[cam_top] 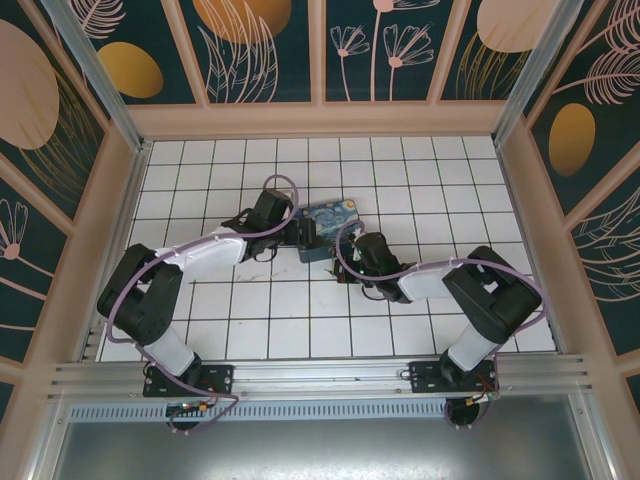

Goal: Unlock a padlock with a key

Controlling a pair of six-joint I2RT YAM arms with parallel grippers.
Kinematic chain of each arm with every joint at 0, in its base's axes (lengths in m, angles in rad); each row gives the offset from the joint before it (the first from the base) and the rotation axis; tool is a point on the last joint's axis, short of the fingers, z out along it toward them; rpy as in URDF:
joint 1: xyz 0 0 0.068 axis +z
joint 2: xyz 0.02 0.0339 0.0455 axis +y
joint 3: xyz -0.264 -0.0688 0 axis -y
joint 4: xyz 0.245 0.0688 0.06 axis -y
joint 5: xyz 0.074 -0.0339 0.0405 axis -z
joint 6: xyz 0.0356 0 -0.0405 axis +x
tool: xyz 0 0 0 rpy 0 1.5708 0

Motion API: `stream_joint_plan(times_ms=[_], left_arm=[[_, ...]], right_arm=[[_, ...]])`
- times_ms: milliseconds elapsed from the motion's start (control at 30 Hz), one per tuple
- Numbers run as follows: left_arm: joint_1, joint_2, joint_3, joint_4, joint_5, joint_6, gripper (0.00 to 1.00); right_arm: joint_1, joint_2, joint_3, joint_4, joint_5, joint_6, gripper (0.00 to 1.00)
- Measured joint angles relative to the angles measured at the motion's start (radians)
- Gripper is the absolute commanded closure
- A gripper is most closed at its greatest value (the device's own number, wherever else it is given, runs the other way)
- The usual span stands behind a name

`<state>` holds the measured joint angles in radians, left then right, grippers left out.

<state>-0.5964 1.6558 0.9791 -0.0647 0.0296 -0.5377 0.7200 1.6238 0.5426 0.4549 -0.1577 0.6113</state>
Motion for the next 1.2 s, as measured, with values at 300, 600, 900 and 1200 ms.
stream_joint_plan(times_ms=[300,600,900,1200], left_arm=[[-0.043,0.017,-0.012,0.002,-0.047,0.029,0.18],[-0.073,0.029,-0.02,0.045,-0.099,0.037,0.19],[-0.081,0.033,-0.051,0.119,-0.109,0.036,0.19],[-0.084,0.034,-0.071,0.163,-0.11,0.03,0.19]], right_arm=[[0.0,-0.027,-0.051,0.051,0.012,0.095,1.0],[0.0,-0.074,-0.108,0.114,0.038,0.177,1.0],[0.0,-0.079,-0.13,0.185,0.053,0.256,1.0],[0.0,-0.054,-0.148,0.256,0.053,0.316,1.0]])
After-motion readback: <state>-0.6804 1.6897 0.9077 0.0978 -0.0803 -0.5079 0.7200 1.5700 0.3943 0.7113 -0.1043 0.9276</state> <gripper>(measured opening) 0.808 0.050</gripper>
